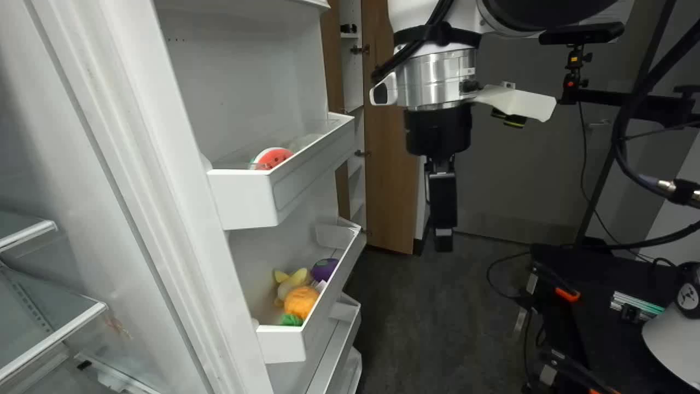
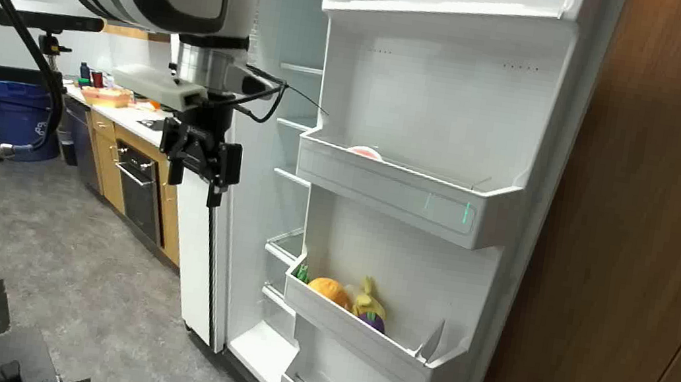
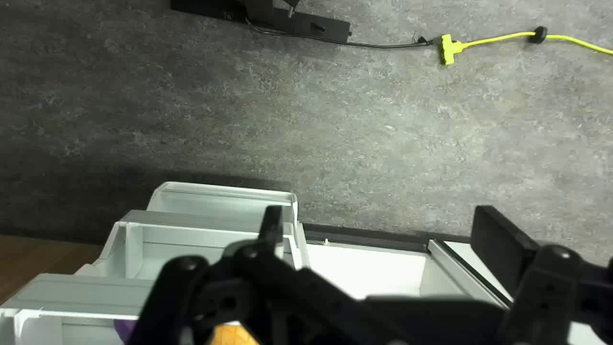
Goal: Move the watermelon plush toy from the top compartment to the bottom compartment.
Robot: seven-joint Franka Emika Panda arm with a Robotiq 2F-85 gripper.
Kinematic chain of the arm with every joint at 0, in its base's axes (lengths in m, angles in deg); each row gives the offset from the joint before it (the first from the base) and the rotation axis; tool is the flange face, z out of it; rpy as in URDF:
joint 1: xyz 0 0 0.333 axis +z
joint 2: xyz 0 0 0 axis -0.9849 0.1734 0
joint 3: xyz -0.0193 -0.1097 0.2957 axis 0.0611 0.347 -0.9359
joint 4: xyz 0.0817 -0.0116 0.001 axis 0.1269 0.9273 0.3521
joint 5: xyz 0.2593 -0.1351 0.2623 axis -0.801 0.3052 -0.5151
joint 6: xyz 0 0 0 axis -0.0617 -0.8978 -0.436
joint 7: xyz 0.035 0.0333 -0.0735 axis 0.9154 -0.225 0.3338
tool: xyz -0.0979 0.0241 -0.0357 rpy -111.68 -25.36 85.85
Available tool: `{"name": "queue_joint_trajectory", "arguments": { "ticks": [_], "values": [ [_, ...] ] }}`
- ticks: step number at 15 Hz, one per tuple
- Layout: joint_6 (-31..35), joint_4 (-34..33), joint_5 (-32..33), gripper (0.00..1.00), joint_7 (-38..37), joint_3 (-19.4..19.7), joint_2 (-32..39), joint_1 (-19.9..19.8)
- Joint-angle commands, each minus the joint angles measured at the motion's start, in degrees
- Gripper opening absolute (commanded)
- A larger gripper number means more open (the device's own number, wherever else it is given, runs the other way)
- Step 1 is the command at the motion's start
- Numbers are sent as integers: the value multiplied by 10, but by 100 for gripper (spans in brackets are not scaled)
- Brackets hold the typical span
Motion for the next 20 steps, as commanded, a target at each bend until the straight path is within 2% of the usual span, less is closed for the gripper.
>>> {"name": "queue_joint_trajectory", "arguments": {
  "ticks": [1,15,20],
  "values": [
    [-1,0,-1,100,1,-4,0,-4],
    [-1,0,-1,100,1,-4,0,-4],
    [32,-20,4,100,-20,-5,1,-9]
  ]
}}
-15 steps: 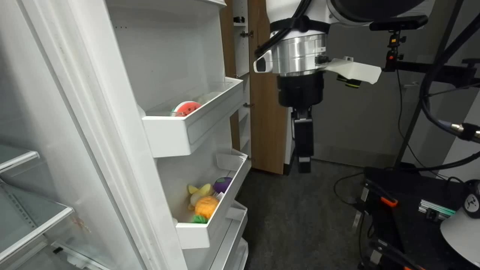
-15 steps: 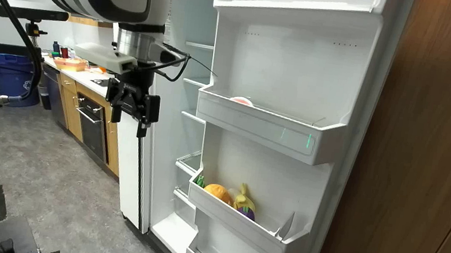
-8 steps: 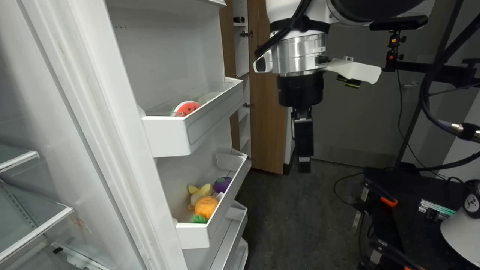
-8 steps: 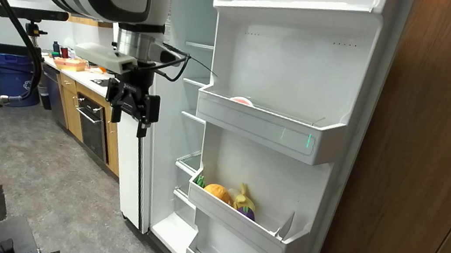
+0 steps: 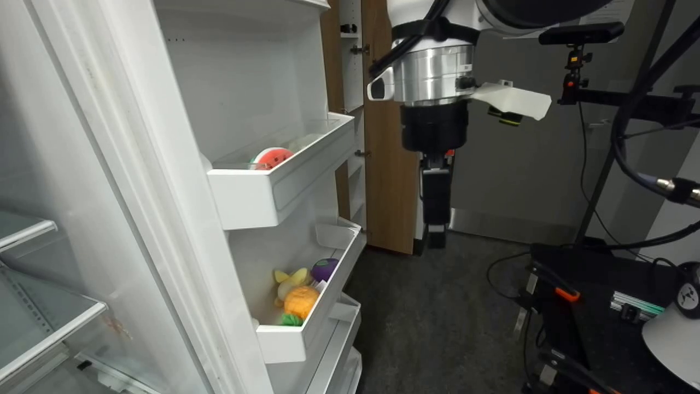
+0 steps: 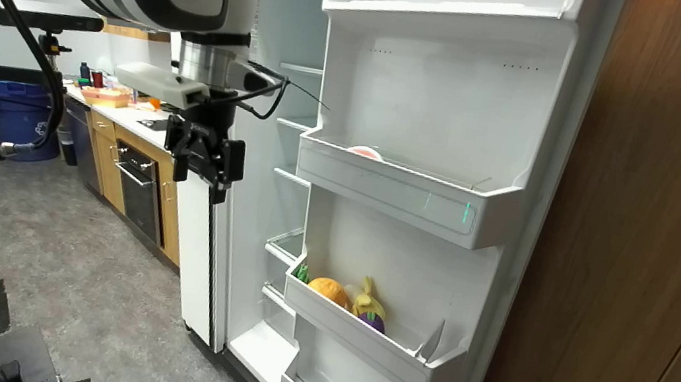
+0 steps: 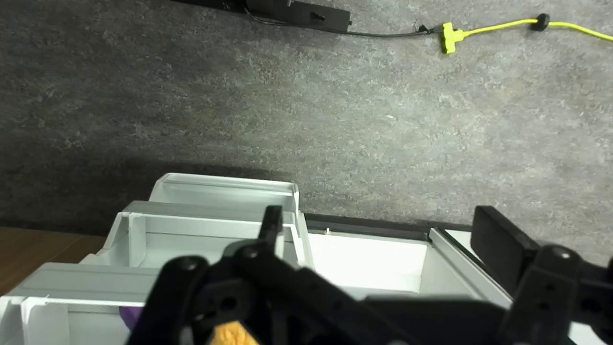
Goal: Move the watermelon plush toy from the top compartment to the bottom compartment.
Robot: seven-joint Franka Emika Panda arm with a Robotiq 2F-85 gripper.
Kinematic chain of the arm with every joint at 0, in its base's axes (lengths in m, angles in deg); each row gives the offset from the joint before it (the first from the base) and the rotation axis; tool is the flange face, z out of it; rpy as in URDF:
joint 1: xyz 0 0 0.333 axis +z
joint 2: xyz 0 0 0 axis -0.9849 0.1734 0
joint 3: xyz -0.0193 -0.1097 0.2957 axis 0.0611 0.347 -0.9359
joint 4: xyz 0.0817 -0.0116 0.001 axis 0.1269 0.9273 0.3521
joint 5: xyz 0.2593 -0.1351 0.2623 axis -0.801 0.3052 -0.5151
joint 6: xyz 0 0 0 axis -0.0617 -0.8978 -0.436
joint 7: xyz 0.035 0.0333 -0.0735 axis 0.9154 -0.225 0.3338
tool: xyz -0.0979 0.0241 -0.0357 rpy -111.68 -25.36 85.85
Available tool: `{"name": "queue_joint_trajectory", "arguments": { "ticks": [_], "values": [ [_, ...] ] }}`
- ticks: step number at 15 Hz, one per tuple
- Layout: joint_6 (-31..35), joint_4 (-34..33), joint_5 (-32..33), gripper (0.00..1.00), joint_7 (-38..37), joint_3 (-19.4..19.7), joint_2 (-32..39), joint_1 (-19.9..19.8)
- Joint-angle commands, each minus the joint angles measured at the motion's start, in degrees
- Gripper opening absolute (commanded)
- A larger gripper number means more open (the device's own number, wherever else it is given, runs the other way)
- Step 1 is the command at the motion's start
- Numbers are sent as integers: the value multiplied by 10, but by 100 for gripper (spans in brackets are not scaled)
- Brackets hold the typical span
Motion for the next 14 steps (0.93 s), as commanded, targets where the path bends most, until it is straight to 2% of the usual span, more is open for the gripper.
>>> {"name": "queue_joint_trajectory", "arguments": {
  "ticks": [1,6,10,11,13,14],
  "values": [
    [30,-20,5,100,-18,-5,3,-9],
    [115,-52,20,100,-52,-10,9,-14],
    [185,-79,60,100,-97,-17,7,-24],
    [192,-88,68,100,-108,-16,9,-27],
    [160,-112,65,100,-108,-10,18,-27],
    [177,-85,55,100,-94,-10,2,-21]
  ]
}}
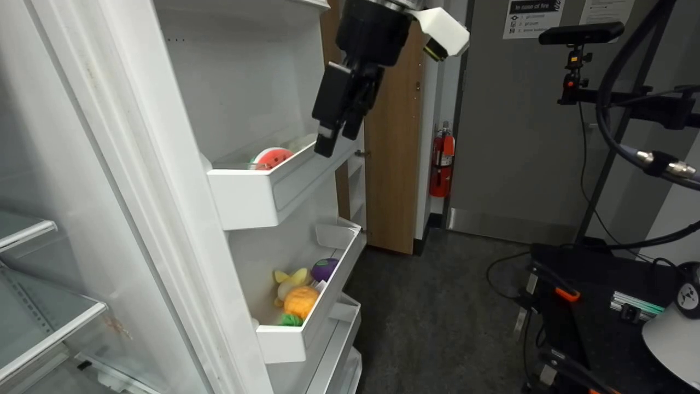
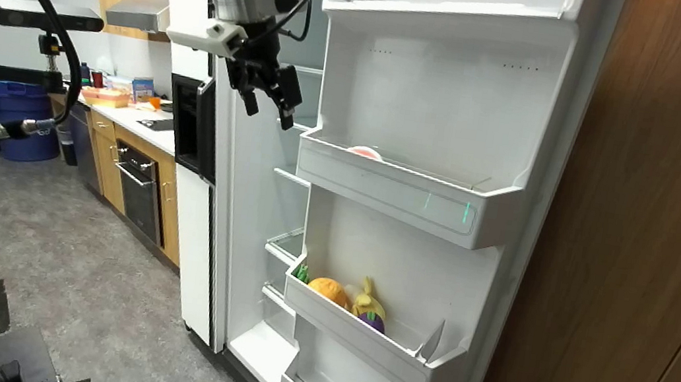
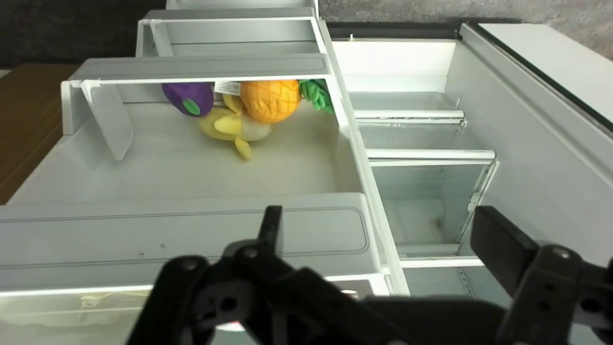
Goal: Move the watermelon plush toy from the top compartment to the bottom compartment.
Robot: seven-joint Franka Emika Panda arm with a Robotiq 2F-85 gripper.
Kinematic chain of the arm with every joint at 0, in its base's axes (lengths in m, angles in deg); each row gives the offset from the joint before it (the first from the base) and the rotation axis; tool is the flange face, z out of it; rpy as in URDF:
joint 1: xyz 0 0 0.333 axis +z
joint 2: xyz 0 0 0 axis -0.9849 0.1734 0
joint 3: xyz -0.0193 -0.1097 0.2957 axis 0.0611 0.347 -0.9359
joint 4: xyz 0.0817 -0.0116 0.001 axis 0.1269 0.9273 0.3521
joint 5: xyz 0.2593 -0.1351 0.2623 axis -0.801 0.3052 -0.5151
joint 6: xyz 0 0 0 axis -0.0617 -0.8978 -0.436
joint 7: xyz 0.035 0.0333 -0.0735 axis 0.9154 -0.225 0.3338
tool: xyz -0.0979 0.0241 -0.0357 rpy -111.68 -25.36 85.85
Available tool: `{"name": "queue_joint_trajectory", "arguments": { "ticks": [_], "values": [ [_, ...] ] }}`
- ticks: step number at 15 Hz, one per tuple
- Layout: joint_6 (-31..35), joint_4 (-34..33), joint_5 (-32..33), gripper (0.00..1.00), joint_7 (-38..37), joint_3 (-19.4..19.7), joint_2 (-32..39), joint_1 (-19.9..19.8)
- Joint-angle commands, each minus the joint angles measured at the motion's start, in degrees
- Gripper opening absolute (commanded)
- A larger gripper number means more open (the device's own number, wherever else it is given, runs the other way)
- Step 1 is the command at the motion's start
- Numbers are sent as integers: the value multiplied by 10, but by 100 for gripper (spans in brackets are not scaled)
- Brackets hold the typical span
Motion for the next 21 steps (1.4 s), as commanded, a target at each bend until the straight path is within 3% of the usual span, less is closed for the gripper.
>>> {"name": "queue_joint_trajectory", "arguments": {
  "ticks": [1,7,15,21],
  "values": [
    [-2,-4,-3,100,2,-5,0,-7],
    [12,10,12,100,0,-11,-5,-8],
    [51,-46,53,100,-19,0,36,-46],
    [217,-44,159,100,-75,-2,95,-86]
  ]
}}
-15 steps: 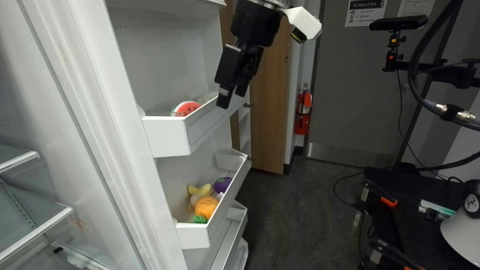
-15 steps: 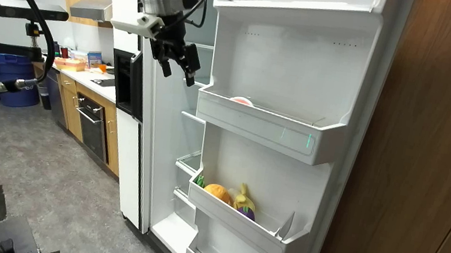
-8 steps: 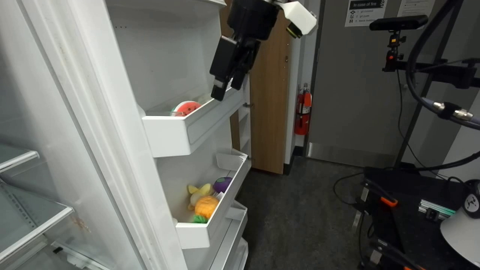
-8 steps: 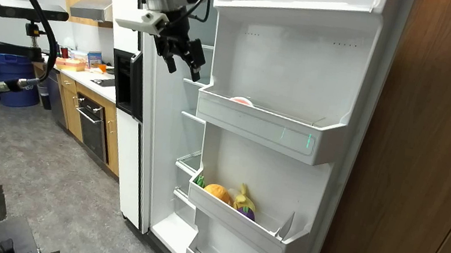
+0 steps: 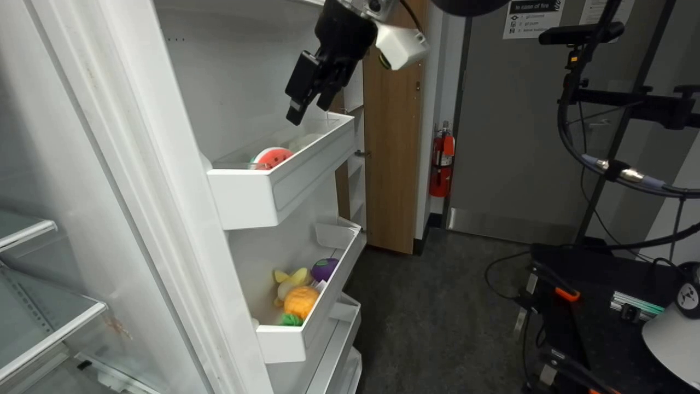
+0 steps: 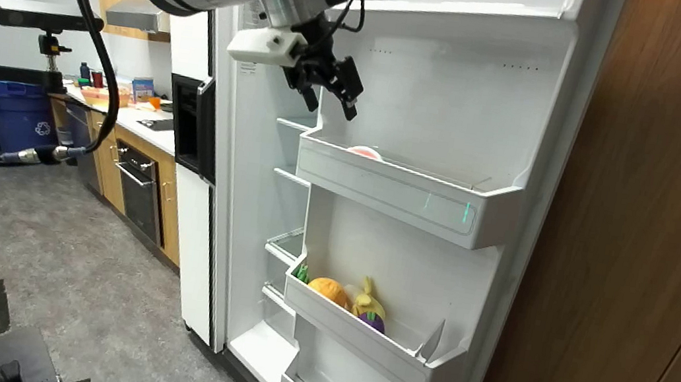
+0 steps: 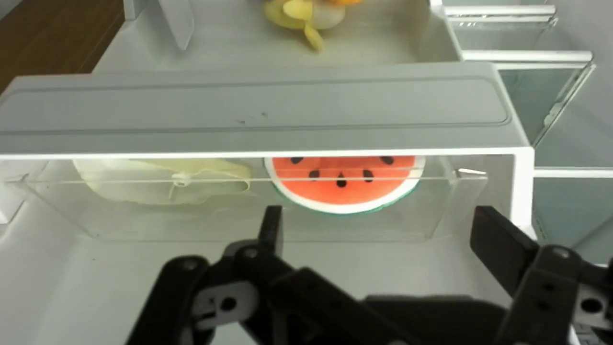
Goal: Move the watermelon plush toy from the top compartment to the bottom compartment.
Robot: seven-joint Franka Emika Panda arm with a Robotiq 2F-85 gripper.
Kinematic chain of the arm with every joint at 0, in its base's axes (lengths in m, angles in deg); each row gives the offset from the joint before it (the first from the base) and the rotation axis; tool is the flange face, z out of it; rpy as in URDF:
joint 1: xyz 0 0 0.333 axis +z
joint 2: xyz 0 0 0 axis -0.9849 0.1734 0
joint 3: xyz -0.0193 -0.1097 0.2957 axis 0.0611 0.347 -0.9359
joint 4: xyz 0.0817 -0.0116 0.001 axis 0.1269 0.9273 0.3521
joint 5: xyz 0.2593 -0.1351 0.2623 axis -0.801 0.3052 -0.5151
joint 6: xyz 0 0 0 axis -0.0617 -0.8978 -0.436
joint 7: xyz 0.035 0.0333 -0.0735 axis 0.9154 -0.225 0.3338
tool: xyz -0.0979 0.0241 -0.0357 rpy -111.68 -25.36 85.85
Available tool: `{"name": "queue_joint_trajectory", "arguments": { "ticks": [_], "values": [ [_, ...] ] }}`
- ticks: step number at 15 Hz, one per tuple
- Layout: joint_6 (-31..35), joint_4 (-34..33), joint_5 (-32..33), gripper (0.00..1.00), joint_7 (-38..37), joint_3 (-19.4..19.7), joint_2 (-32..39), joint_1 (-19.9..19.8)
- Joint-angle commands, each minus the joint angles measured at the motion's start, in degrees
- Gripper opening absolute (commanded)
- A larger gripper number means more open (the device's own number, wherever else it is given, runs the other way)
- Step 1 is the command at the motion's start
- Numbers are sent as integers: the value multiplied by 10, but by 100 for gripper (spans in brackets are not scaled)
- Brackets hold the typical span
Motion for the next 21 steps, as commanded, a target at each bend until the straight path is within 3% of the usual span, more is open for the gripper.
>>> {"name": "queue_joint_trajectory", "arguments": {
  "ticks": [1,4,5,21],
  "values": [
    [88,-13,71,100,-62,-5,44,-23],
    [118,-18,111,100,-107,-3,63,-29],
    [103,-2,82,100,-76,0,48,-20],
    [126,-25,114,100,-111,-1,91,-24]
  ]
}}
